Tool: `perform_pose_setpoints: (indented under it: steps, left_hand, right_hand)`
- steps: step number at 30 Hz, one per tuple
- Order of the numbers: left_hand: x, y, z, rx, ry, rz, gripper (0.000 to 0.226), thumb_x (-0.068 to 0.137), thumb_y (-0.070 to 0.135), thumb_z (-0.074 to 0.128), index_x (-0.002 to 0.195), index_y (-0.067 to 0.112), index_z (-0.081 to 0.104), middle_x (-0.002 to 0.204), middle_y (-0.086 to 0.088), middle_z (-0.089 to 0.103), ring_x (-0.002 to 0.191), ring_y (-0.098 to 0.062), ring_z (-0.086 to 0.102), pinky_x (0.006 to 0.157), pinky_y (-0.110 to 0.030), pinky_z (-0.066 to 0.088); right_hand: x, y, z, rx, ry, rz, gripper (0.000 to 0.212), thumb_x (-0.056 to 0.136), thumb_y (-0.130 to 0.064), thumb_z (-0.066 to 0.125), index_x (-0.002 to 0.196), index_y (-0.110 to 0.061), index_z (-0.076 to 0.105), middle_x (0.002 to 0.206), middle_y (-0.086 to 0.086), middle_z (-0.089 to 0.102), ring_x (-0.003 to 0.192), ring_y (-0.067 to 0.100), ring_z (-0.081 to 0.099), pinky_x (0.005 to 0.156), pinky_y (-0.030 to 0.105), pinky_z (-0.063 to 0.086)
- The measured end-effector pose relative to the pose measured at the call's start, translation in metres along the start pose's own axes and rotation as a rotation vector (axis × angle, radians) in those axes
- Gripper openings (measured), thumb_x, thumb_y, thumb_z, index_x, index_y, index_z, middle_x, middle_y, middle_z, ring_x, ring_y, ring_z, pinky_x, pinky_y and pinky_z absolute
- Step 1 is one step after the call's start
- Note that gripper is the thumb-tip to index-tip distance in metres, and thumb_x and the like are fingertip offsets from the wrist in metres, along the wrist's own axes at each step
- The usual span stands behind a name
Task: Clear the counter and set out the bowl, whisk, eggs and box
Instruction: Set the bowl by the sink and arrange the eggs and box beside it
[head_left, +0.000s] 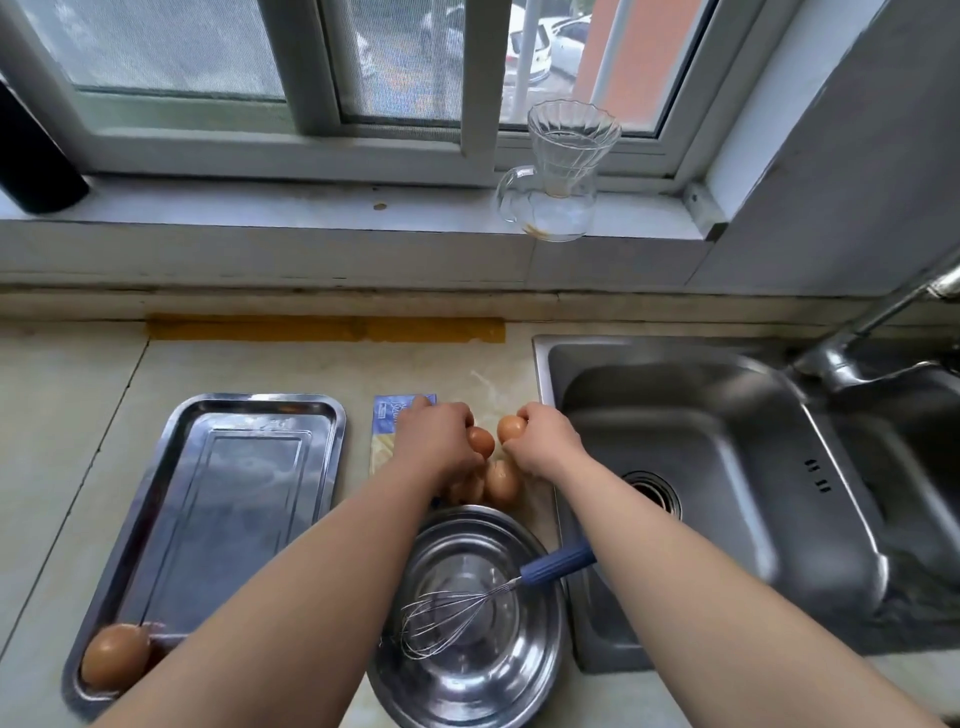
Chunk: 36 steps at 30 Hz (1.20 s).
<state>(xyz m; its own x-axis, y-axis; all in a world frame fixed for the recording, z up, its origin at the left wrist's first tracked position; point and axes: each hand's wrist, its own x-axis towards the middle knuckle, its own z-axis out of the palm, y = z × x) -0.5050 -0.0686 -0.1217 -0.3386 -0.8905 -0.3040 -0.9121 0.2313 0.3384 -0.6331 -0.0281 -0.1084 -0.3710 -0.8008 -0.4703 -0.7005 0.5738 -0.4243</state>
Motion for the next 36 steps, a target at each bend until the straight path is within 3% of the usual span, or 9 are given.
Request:
perform_pose_setpoints:
  steps: [22, 26, 31, 36]
  left_hand:
    - [0.005, 0.006, -0.004, 0.103, -0.033, 0.017, 0.039, 0.076, 0.040, 0.065, 0.112, 0.025, 0.067, 0.113, -0.001, 0.065, 0.119, -0.025, 0.040, 0.094, -0.039, 0.035]
    - [0.005, 0.007, -0.004, 0.121, -0.044, 0.019, 0.047, 0.077, 0.041, 0.065, 0.121, 0.024, 0.062, 0.119, -0.002, 0.063, 0.124, -0.026, 0.038, 0.097, -0.039, 0.033]
    - [0.004, 0.008, -0.006, 0.105, -0.056, 0.015, 0.051, 0.078, 0.040, 0.064, 0.126, 0.024, 0.058, 0.122, -0.002, 0.062, 0.128, -0.025, 0.035, 0.100, -0.039, 0.031]
    - [0.003, 0.007, -0.007, 0.080, -0.036, 0.013, 0.051, 0.079, 0.041, 0.063, 0.126, 0.022, 0.058, 0.118, -0.001, 0.064, 0.125, -0.024, 0.037, 0.096, -0.037, 0.033]
  right_hand:
    - [-0.003, -0.002, -0.003, -0.024, -0.038, 0.019, 0.030, 0.086, -0.025, 0.059, 0.116, -0.017, 0.055, 0.114, 0.007, 0.061, 0.103, 0.028, 0.057, 0.095, 0.041, 0.046]
    - [-0.004, -0.002, -0.004, -0.011, -0.045, 0.001, 0.032, 0.085, -0.023, 0.057, 0.116, -0.017, 0.056, 0.115, 0.008, 0.061, 0.103, 0.027, 0.057, 0.096, 0.044, 0.047]
    - [-0.008, -0.002, -0.005, 0.013, -0.053, -0.007, 0.050, 0.090, -0.022, 0.053, 0.139, -0.017, 0.043, 0.138, 0.008, 0.052, 0.123, 0.030, 0.051, 0.105, 0.044, 0.041]
    - [-0.012, -0.003, -0.006, 0.049, -0.045, -0.004, 0.052, 0.090, -0.021, 0.053, 0.141, -0.017, 0.041, 0.140, 0.008, 0.050, 0.124, 0.029, 0.050, 0.105, 0.044, 0.042]
